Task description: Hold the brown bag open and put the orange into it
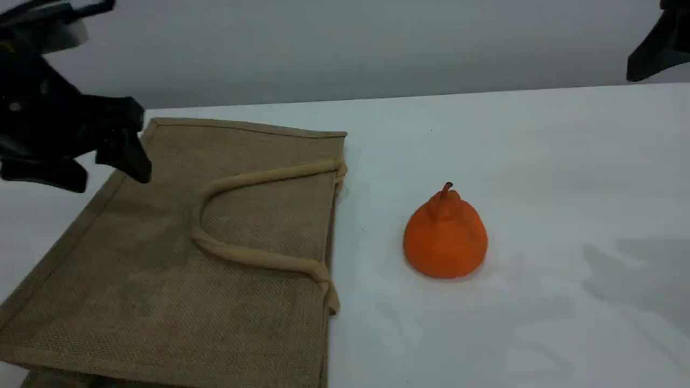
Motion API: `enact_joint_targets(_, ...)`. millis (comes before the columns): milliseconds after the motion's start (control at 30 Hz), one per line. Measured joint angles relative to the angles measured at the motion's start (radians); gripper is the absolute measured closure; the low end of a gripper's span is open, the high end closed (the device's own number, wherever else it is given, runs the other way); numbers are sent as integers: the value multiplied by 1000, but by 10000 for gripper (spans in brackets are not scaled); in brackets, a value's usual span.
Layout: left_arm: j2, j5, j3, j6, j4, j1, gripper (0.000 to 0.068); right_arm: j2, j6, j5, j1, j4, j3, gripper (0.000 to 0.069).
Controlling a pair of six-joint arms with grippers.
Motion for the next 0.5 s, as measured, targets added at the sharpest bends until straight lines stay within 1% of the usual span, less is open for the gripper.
enact_joint_targets(100,69,6,-54,-3,0,0,116,5,-14,-15,0,12,0,201)
enact_joint_targets(167,116,21,-87,-3,-1,-10,116,5,-23,-24,0,22,0,201)
enact_joint_targets(400,229,64,-192,-4,0,-76,116,13,-34,-32,0,22,0,201)
enact_joint_targets(500,259,61,-213,-13,0,-84,116,13,-34,-32,0,22,0,201)
